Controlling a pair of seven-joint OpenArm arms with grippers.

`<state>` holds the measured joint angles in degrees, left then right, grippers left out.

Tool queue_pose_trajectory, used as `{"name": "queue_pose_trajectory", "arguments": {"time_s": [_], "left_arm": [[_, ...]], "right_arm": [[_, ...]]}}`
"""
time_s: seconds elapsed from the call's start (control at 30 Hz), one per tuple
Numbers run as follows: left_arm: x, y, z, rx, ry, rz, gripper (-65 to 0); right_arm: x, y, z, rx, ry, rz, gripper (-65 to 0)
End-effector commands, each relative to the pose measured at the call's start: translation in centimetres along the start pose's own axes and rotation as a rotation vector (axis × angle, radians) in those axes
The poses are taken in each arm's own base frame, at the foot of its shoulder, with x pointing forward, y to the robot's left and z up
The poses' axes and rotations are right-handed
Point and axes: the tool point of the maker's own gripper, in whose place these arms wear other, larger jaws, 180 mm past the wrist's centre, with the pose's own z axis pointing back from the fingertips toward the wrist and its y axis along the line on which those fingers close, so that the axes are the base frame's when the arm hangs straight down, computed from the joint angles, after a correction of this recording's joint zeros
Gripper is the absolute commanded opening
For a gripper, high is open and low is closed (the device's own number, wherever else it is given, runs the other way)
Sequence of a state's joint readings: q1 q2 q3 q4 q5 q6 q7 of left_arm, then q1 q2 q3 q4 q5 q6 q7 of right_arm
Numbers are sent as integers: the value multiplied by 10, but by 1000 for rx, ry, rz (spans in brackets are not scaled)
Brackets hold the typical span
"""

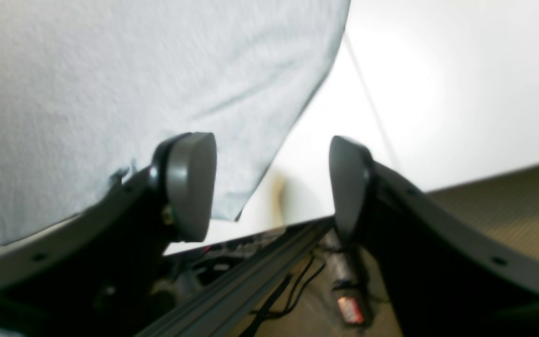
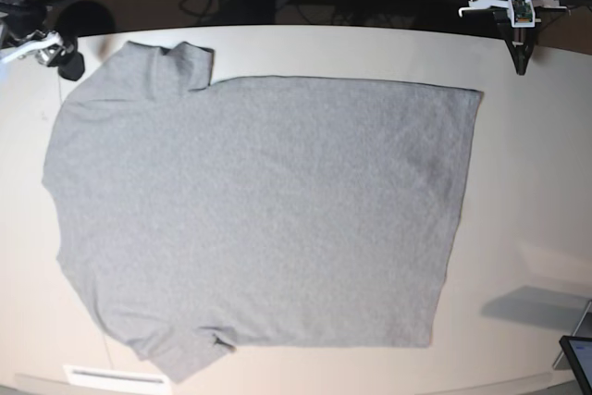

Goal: Fold the T-shirt properly
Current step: 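Move both grippers down to the corners of the grey shirt's edge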

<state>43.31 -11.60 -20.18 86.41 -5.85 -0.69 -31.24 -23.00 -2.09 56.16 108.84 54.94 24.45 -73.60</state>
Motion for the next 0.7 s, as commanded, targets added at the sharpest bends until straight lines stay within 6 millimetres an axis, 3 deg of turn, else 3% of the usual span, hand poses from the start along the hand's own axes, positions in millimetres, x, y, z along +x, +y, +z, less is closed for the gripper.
{"name": "queue_pose_trajectory", "arguments": {"time_s": [0.0, 0.23, 0.4, 0.67], "left_arm": [[7, 7, 1, 8, -29, -18, -647], [5, 0, 4, 7, -19, 3, -645], [2, -1, 7, 7, -8, 5, -645], [-7, 2, 12, 16, 20, 1, -645]], "right_arm": [[12, 2, 2, 13, -39, 16, -254], [16, -2, -11, 23, -33, -11, -255], [12, -3, -37, 32, 16, -32, -255], [11, -11, -59, 65, 63, -82, -255]]}}
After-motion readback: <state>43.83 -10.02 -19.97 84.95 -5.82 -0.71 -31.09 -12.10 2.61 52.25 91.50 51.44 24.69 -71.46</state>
